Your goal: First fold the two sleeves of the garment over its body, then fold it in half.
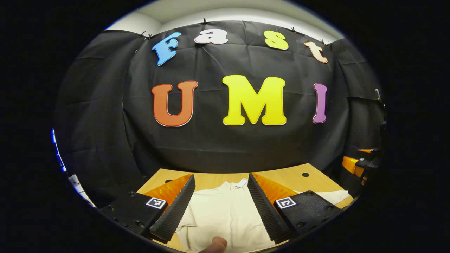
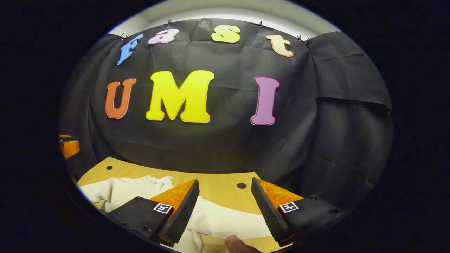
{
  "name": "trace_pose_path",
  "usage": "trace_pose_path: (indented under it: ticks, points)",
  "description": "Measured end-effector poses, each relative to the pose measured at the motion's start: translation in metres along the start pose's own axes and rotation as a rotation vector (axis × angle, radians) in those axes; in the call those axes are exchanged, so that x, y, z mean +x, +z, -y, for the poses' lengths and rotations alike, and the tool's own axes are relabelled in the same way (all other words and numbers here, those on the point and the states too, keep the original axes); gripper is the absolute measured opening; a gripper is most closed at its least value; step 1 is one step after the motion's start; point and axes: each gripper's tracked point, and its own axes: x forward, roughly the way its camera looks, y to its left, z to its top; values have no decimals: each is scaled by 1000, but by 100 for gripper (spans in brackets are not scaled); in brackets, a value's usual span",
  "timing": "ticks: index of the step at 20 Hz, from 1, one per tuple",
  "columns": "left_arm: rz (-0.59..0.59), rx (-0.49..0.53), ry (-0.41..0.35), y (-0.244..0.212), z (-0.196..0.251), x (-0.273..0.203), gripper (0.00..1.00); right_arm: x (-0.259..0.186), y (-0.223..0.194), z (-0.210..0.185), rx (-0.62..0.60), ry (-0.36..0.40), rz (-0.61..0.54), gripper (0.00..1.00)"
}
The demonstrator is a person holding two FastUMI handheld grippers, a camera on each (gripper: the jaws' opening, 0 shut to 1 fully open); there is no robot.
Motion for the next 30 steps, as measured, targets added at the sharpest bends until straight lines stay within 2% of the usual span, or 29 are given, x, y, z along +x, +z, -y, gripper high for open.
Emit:
trace_pose_path:
  ticks: [3, 8, 11, 14, 17, 20, 23, 26, 27, 28, 30]
  points:
    - [14, -8, -16, 3, 27, 6, 97, 31, -39, 59, 23, -52, -75, 94]
    - [39, 4, 16, 9, 53, 18, 97, 76, -134, 160, 15, -194, -261, 94]
    - [32, 2, 36, 6, 67, 19, 97, 87, -197, 208, 15, -264, -398, 94]
    - [92, 7, 54, 17, 78, 12, 97, 93, -256, 235, 82, -311, -538, 94]
    - [147, 42, 42, 26, 93, 8, 97, 98, -302, 240, 170, -370, -669, 94]
    - [140, 63, 48, 24, 99, 7, 97, 103, -328, 236, 275, -368, -732, 94]
    - [134, 66, 58, 23, 104, 7, 97, 94, -322, 237, 261, -369, -786, 93]
    - [125, 74, 66, 22, 105, 5, 97, 97, -329, 228, 251, -305, -842, 94]
    - [124, 70, 66, 21, 107, 5, 97, 102, -332, 228, 272, -304, -842, 84]
    - [116, 71, 66, 18, 106, 5, 97, 99, -331, 222, 305, -299, -860, 86]
    - [110, 77, 77, 18, 104, 3, 97, 101, -329, 218, 373, -303, -869, 77]
